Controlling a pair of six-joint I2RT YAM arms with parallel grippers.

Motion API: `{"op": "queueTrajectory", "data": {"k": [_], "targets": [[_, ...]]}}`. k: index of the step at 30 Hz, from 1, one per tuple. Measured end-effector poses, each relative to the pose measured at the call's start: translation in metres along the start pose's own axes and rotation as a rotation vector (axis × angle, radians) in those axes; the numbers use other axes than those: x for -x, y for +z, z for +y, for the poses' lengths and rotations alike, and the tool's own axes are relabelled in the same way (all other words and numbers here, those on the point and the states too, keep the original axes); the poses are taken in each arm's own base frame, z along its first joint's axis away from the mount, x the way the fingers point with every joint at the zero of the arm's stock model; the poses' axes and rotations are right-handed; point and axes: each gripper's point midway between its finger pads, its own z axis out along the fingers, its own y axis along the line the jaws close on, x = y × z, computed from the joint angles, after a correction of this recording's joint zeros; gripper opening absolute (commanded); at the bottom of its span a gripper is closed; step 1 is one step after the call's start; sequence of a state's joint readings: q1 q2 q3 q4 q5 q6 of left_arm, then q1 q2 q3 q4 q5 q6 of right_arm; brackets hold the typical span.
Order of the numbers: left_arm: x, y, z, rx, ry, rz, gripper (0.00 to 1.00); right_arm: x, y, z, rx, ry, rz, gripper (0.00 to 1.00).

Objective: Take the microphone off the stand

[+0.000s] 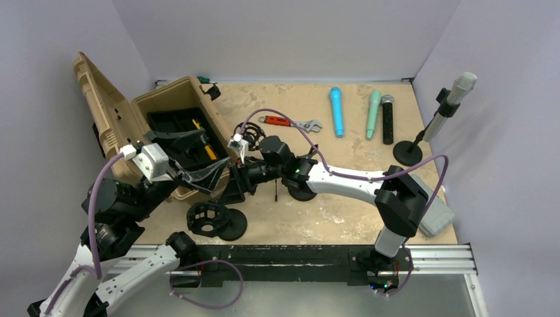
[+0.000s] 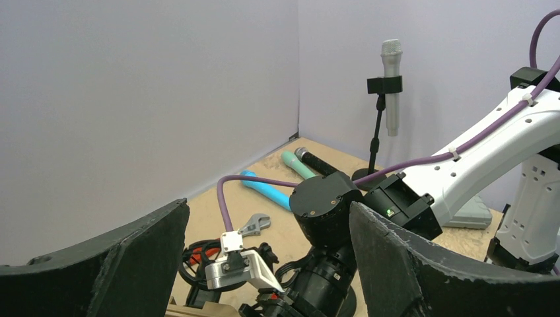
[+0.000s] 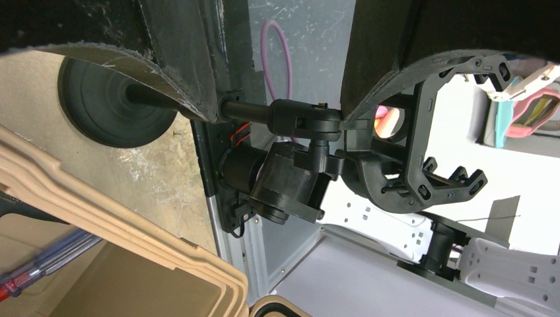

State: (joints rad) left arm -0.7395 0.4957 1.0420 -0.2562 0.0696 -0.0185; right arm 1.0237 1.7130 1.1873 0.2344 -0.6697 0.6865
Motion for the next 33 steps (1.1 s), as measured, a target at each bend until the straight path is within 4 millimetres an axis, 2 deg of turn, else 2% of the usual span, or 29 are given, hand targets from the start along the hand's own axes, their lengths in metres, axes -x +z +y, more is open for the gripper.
{"op": "queueTrajectory", "data": {"k": [8,13,19,27,30,33], "targets": [[-0.004,0.003,-0.001,-0.003,-0.008,0.012,0.89,0.000,0.003,-0.002,0.002,-0.012,-0.009,0.63],[-0.004,0.004,-0.001,-0.005,-0.009,0.015,0.89,-0.004,0.007,-0.012,-0.021,-0.015,-0.002,0.63],[-0.004,0.004,-0.001,-0.006,-0.009,0.015,0.89,-0.025,0.011,-0.035,-0.074,0.014,0.048,0.63],[-0.005,0.004,-0.001,-0.006,-0.009,0.016,0.89,-0.019,0.012,-0.034,-0.090,-0.009,0.052,0.64],[-0.005,0.005,-0.002,-0.007,-0.013,0.017,0.89,-0.009,0.008,-0.033,-0.153,-0.035,0.049,0.71],[-0.005,0.005,-0.002,-0.009,-0.017,0.018,0.89,0.008,-0.004,-0.037,-0.261,-0.077,0.015,0.78]]}}
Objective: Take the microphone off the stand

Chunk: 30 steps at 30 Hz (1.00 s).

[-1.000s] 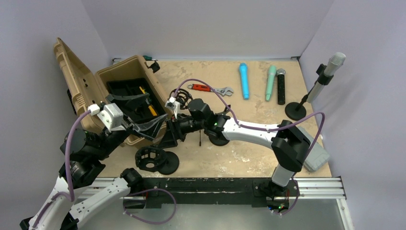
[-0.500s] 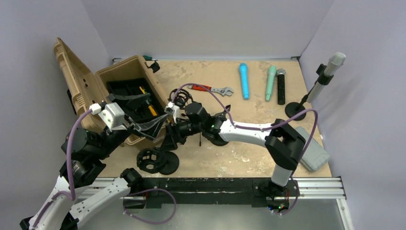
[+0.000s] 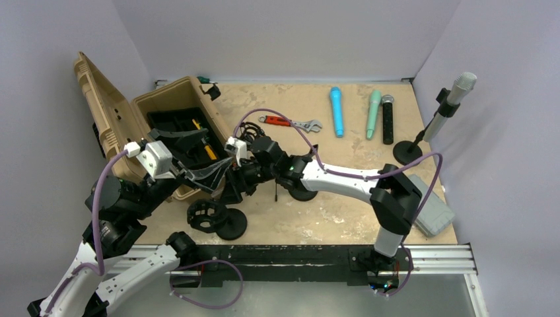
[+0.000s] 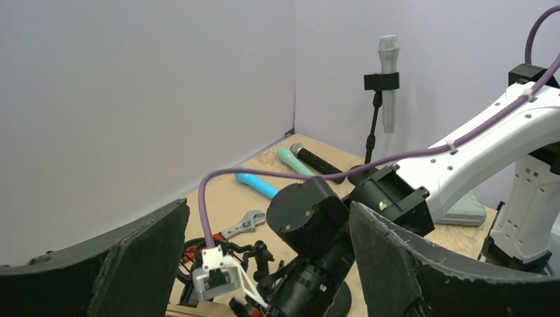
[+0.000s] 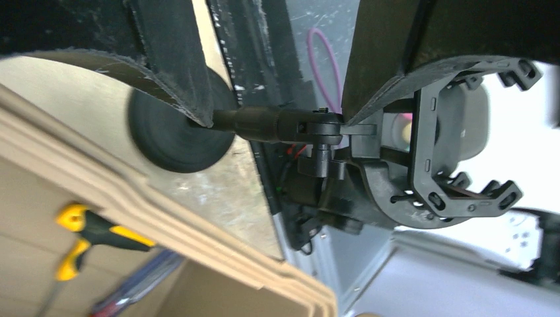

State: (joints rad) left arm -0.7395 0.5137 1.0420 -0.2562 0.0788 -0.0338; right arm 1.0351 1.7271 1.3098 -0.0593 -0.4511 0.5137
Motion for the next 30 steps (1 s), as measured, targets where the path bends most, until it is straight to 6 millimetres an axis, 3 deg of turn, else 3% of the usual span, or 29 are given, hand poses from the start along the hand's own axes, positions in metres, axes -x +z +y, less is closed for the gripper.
{"op": "queueTrajectory", "data": {"k": [4,10,15,19,22,26,30], "targets": [[0.000,0.000,0.000,0.000,0.000,0.000,0.89,0.039,-0.033,-0.005,-0.143,-0.074,-0.108,0.83],[0.000,0.000,-0.001,-0.003,0.000,-0.001,0.89,0.105,-0.108,0.000,-0.270,-0.148,-0.330,0.82],[0.000,0.000,-0.001,-0.006,-0.004,-0.001,0.89,0.128,-0.166,-0.021,-0.474,-0.144,-0.475,0.83],[0.000,0.000,-0.003,-0.012,-0.008,-0.001,0.89,0.134,-0.234,-0.041,-0.700,-0.128,-0.633,0.88],[0.000,0.000,-0.004,-0.019,-0.009,-0.001,0.89,0.130,-0.301,-0.061,-0.932,-0.094,-0.793,0.90],[0.000,0.000,-0.005,-0.027,-0.012,-0.002,0.89,0.106,-0.390,-0.099,-1.282,-0.036,-0.971,0.90],[0.001,-0.001,-0.007,-0.034,-0.024,-0.004,0.89,0.086,-0.460,-0.139,-1.600,0.042,-1.047,0.91]]}}
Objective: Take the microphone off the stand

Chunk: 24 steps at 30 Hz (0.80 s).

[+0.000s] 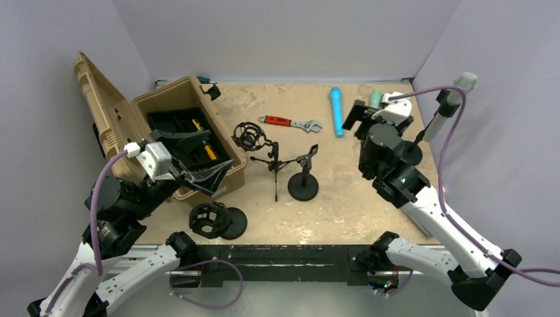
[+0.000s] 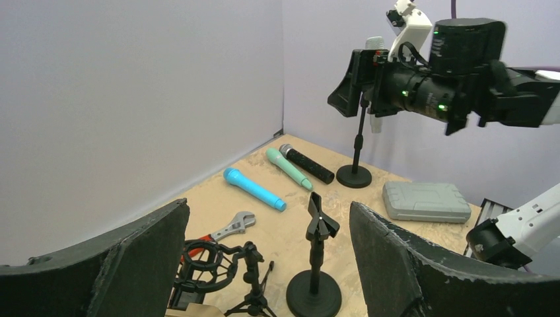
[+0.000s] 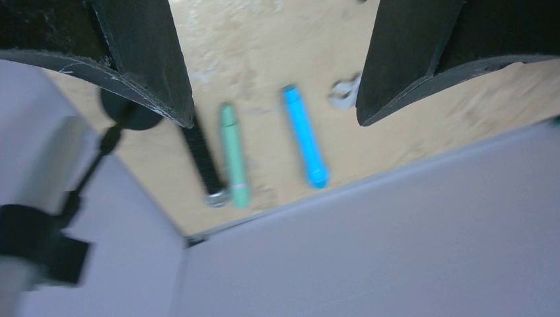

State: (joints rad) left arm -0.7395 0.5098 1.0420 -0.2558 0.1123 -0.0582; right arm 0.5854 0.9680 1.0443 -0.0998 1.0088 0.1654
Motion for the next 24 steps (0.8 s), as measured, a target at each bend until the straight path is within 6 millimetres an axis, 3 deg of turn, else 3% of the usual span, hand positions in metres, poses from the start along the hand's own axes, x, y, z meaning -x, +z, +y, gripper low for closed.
{"op": "queueTrajectory", "data": {"k": [3,8,10,13,19,24], "targets": [[0.001,-0.001,-0.002,-0.007,-0.008,-0.005,0.89,0.000,0.032,-0.033,-0.202,-0.048,-0.015,0.92],[0.002,-0.001,-0.003,-0.014,-0.010,-0.008,0.89,0.003,0.074,-0.069,-0.399,-0.108,-0.018,0.94],[0.002,-0.001,-0.003,-0.016,-0.010,-0.008,0.89,0.012,0.087,-0.091,-0.474,-0.103,-0.030,0.95],[0.002,-0.001,-0.004,-0.018,-0.011,-0.008,0.89,0.039,0.102,-0.119,-0.571,-0.070,-0.069,0.97],[0.002,0.000,-0.005,-0.025,-0.013,-0.007,0.89,0.088,0.119,-0.137,-0.608,-0.018,-0.147,0.98],[-0.004,0.006,-0.006,-0.031,-0.017,0.014,0.89,0.090,0.137,-0.159,-0.635,-0.063,-0.152,0.98]]}}
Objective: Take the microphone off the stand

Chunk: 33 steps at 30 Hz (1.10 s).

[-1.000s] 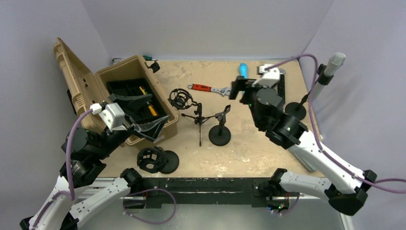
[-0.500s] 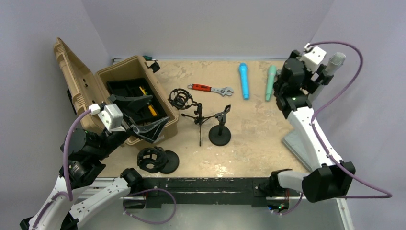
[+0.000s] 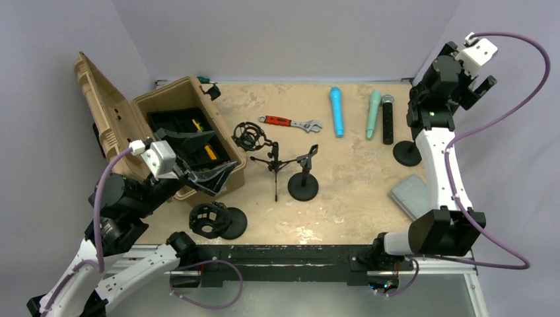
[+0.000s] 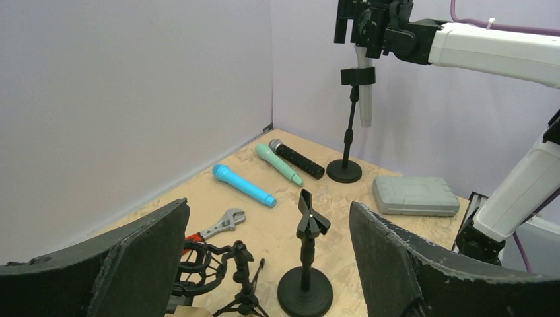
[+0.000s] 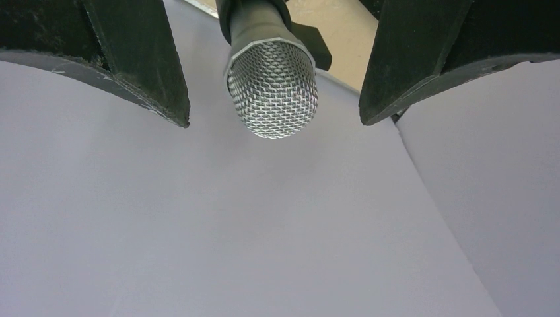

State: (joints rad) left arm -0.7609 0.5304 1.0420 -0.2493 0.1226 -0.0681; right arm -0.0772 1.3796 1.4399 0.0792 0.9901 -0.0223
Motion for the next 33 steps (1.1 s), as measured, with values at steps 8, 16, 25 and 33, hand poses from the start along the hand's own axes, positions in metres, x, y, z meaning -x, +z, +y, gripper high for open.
{"op": "queueTrajectory", "data": {"k": [8,16,25,33], "targets": [[-0.017,0.015,0.001,-0.001,-0.010,0.058,0.88,-0.036,0.028,0.020,0.060,-0.076,0.043,0.92],[-0.020,0.016,0.003,0.012,-0.003,0.068,0.88,-0.047,0.032,0.031,0.111,-0.080,0.052,0.63],[-0.021,0.016,0.003,0.016,-0.003,0.070,0.88,-0.061,0.022,0.017,0.114,-0.085,0.056,0.18],[-0.017,0.013,0.003,0.014,0.000,0.058,0.88,-0.041,0.008,0.004,0.138,-0.072,0.045,0.01]]}}
